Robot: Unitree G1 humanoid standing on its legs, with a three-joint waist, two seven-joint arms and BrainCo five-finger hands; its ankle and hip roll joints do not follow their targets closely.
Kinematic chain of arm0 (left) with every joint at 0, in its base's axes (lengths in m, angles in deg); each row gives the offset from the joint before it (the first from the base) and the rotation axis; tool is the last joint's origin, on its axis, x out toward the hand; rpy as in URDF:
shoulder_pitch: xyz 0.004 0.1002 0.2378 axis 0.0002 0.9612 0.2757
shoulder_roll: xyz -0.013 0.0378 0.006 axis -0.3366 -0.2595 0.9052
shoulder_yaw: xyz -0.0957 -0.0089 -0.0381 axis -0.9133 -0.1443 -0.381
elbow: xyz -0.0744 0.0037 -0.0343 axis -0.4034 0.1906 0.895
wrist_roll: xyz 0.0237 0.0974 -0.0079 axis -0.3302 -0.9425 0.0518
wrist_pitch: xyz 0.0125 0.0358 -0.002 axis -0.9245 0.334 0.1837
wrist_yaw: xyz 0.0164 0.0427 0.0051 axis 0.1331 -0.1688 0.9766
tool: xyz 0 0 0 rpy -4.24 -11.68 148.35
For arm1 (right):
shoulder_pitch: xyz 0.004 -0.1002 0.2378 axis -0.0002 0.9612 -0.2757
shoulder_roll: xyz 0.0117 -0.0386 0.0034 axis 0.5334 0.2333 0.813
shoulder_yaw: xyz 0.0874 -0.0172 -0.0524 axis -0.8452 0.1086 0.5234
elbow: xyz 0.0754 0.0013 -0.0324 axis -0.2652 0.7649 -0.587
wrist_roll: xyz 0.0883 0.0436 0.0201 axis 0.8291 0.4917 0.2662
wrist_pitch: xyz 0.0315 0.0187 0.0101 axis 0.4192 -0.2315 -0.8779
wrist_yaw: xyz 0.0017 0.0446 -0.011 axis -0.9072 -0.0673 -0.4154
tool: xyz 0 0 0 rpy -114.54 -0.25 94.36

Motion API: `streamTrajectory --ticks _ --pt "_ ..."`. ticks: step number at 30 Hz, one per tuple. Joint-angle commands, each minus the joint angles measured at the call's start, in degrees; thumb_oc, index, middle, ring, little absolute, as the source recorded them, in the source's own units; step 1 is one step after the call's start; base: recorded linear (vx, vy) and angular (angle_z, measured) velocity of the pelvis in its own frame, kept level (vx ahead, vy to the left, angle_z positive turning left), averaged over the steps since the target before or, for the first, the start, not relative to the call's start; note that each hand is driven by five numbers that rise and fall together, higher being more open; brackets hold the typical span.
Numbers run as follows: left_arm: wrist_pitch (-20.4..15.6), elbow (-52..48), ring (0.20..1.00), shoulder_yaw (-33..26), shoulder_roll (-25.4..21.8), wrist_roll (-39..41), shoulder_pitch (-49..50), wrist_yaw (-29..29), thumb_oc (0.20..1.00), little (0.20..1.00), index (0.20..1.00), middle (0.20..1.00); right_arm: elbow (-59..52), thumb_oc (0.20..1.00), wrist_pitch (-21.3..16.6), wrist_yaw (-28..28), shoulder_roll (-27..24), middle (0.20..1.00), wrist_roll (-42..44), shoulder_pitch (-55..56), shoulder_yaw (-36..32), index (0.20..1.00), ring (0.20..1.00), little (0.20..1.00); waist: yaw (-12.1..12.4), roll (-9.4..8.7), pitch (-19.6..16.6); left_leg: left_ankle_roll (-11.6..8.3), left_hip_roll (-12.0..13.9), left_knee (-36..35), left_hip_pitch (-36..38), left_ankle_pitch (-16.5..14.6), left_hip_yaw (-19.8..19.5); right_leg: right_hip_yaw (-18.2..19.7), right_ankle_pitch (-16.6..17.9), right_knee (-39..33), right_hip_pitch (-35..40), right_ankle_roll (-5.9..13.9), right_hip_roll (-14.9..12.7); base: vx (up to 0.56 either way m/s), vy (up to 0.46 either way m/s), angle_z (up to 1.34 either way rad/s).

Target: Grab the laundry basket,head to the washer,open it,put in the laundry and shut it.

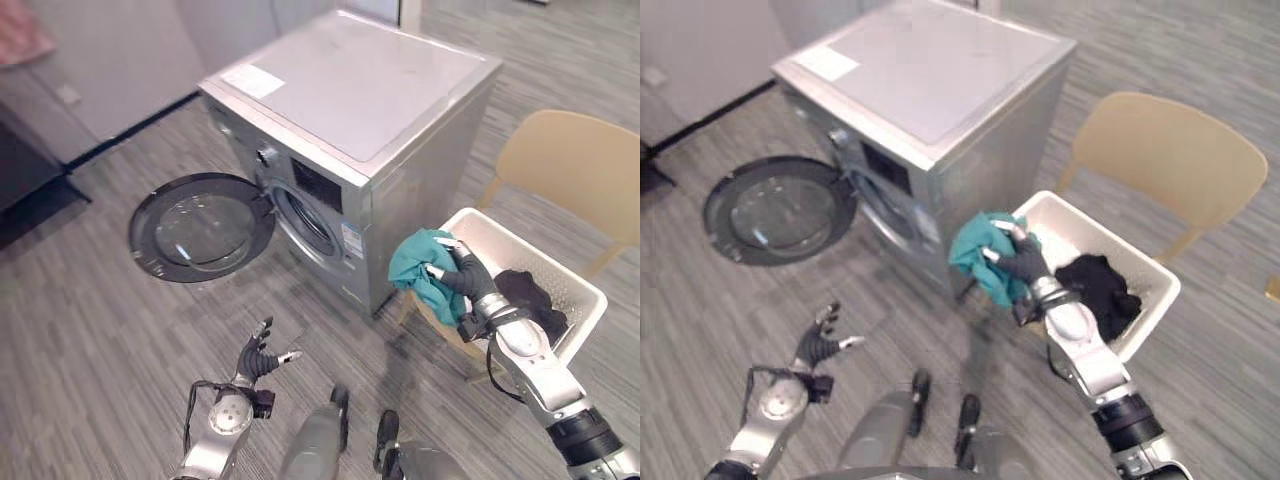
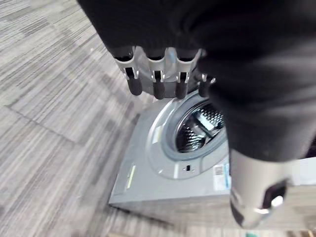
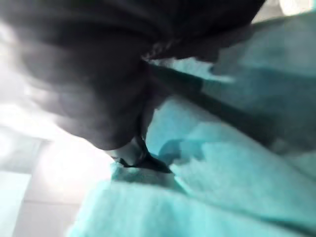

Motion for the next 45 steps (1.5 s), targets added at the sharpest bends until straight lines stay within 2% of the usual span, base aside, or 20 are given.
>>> streamTrajectory --ticks 1,3,6,7,9,11,13,14,15,16,17,21,27,29,34,40,45 --pt "-4.4 -4.7 1.0 3.64 -3.3 -4.18 -4.18 -0.53 1.0 1.0 1.0 1.0 -3.57 0.2 -4.15 0.43 2.75 0.2 -0.72 -2.3 -2.6 0.2 0.2 0.2 -3.86 0.09 -4.85 3.6 -0.89 -16.52 2.38 6.47 -1.52 0.54 -9.55 2.33 3.56 4.17 -4.02 -0.07 0.334 1.51" --pt "-4.82 -7.22 1.0 6.51 -3.63 -4.73 -7.24 -0.77 1.0 1.0 1.0 1.0 -3.18 0.2 -4.13 0.35 3.49 0.2 -0.33 -5.02 -0.33 0.2 0.2 0.2 -4.33 -0.07 -5.27 4.1 -1.72 -17.97 2.84 6.61 -2.36 0.11 -9.24 2.87 3.6 4.58 -4.74 -0.03 0.277 0.88" --pt "-5.29 -9.78 1.0 10.02 -3.98 -6.12 -11.94 -0.43 1.0 1.0 1.0 1.0 -1.94 0.2 -3.65 0.26 6.18 0.2 0.91 -10.38 4.4 0.2 0.2 0.2 -3.77 -1.29 -5.88 5.12 -2.02 -18.7 4.51 5.9 -1.27 0.99 -8.67 3.34 4.14 5.4 -5.44 0.01 0.174 -0.72" --pt "-5.24 -10.27 1.0 13.41 -3.36 -7.31 -17.32 0.68 1.0 1.0 1.0 1.0 -0.71 0.2 -3.13 0.06 8.33 0.2 3.51 -13.25 7.23 0.2 0.2 0.2 -3.3 -2.35 -6.65 5.48 -2.09 -19.46 5.66 5.69 -0.44 1.71 -8.29 3.16 4.75 5.91 -5.58 0.03 0.114 -0.63" --pt "-5.12 -10.44 1.0 15.53 -2.31 -7.74 -20.76 1.7 1.0 1.0 1.0 1.0 -0.05 0.2 -3.1 -0.1 10.07 0.2 5.63 -14.35 8.88 0.2 0.2 0.2 -3.28 -2.75 -7.13 5.64 -2.0 -19.78 6.41 5.59 0.0 1.98 -8.12 3.2 4.95 6.16 -5.62 0.05 0.074 -0.23" --pt "-4.32 -7.38 1.0 20.09 0.55 -9.94 -27.41 3.85 1.0 1.0 1.0 1.0 0.9 0.2 -2.72 -0.09 13.93 0.2 10.0 -16.6 12.62 0.2 0.2 0.2 -3.52 -3.13 -8.18 5.84 -1.81 -21.05 8.13 5.57 1.0 2.63 -7.83 2.83 5.74 6.47 -5.58 0.08 0.027 -0.18" --pt "-4.36 -7.28 1.0 20.12 0.6 -9.96 -27.48 3.89 1.0 1.0 1.0 1.0 0.94 0.2 -2.74 -0.08 13.92 0.2 10.02 -16.64 12.6 0.2 0.2 0.2 -3.47 -3.12 -8.1 5.84 -1.81 -21.11 8.23 5.58 1.03 2.65 -7.82 2.81 5.8 6.47 -5.57 0.03 0.002 -0.06" --pt "-4.19 -5.6 0.395 21.0 2.07 -9.84 -28.9 5.15 0.395 0.395 0.395 0.395 0.79 0.2 -3.04 -0.21 15.25 0.2 11.83 -16.74 13.91 0.2 0.2 0.2 -3.74 -3.06 -8.4 5.85 -1.77 -21.55 8.77 5.65 1.35 2.94 -7.76 2.61 6.06 6.48 -5.5 0.04 -0.001 -0.09" --pt "-4.3 -5.06 0.2 20.96 2.47 -9.68 -29.35 5.78 0.2 0.2 0.2 0.2 0.65 0.2 -3.19 -0.09 15.39 0.2 12.33 -16.65 14.4 0.2 0.2 0.2 -3.84 -3.03 -8.5 5.83 -1.7 -21.75 9.04 5.66 1.43 3.07 -7.7 2.53 6.16 6.47 -5.47 0.06 -0.013 -0.13" --pt "-4.22 -4.47 0.2 20.22 2.9 -9.29 -29.22 6.98 0.2 0.2 0.2 0.2 0.32 0.423 -3.08 -0.02 15.3 0.423 12.68 -15.84 14.97 0.423 0.423 0.423 -4.03 -2.84 -8.64 5.7 -1.56 -22.29 9.55 5.83 1.67 3.34 -7.65 2.24 6.38 6.4 -5.36 0.07 -0.041 -0.07" --pt "-4.25 -5.8 0.2 18.1 2.13 -8.22 -26.92 7.25 0.2 0.2 0.2 0.2 -0.83 1.0 -2.27 0.39 13.25 1.0 11.16 -13.49 14.54 1.0 1.0 1.0 -4.29 -2.55 -8.99 5.53 -1.39 -22.82 10.25 5.86 1.98 3.44 -7.63 1.71 6.87 6.34 -5.2 0.06 -0.048 -0.03" --pt "-4.11 -7.64 0.2 13.29 -0.4 -7.08 -21.34 6.45 0.2 0.2 0.2 0.2 -1.99 1.0 -1.42 1.14 8.32 1.0 6.75 -8.63 10.69 1.0 1.0 1.0 -4.63 -2.14 -9.64 5.28 -1.18 -23.13 10.93 5.86 2.21 3.38 -7.58 0.99 7.67 6.29 -5.14 0.05 -0.047 -0.05" --pt "-4.26 -8.69 0.2 5.21 -4.0 -5.68 -11.29 3.63 0.2 0.2 0.2 0.2 -3.58 1.0 -1.85 -0.68 -1.01 1.0 -9.03 0.8 0.39 1.0 1.0 1.0 -5.44 -1.4 -9.99 5.03 -0.81 -23.14 11.51 5.89 2.33 3.3 -7.74 0.68 8.18 6.26 -5.0 0.04 -0.052 0.02" --pt "-4.04 -7.37 0.2 2.79 -4.18 -4.68 -7.48 2.4 0.2 0.2 0.2 0.2 -2.69 1.0 -1.62 -0.64 -2.74 1.0 -11.43 5.61 -2.92 1.0 1.0 1.0 -5.71 -1.03 -10.09 4.97 -0.66 -23.07 11.7 5.89 2.33 3.25 -7.88 0.74 8.25 6.22 -4.89 0.04 -0.053 -0.01" --pt "-2.6 -1.99 0.2 -3.75 -3.8 -2.83 0.42 0.59 0.2 0.2 0.2 0.2 6.51 1.0 0.36 -0.27 -2.33 1.0 -16.03 14.9 -8.33 1.0 1.0 1.0 -5.97 -0.28 -9.39 4.81 -0.25 -22.51 11.64 6.02 2.21 3.07 -8.3 1.14 8.07 6.01 -4.6 0.02 -0.055 -0.04" --pt "-0.73 6.13 0.2 -9.92 -2.29 0.91 5.38 -1.23 0.2 0.2 0.2 0.2 20.74 1.0 0.93 -0.27 0.25 1.0 -17.11 17.83 -10.58 1.0 1.0 1.0 -5.47 -0.2 -6.59 4.35 0.16 -18.28 8.37 5.76 1.18 2.31 -8.98 2.37 6.71 5.17 -4.24 -0.03 -0.079 0.0" --pt "-0.02 10.17 0.2 -11.84 -1.56 2.48 6.16 -1.06 0.2 0.2 0.2 0.2 26.04 1.0 1.07 -1.59 0.84 1.0 -17.25 18.09 -11.38 1.0 1.0 1.0 -4.38 -0.58 -3.2 3.22 -0.27 -12.19 2.11 5.87 0.89 -1.39 -9.62 3.01 5.33 4.44 -5.08 -0.08 -0.041 0.39"
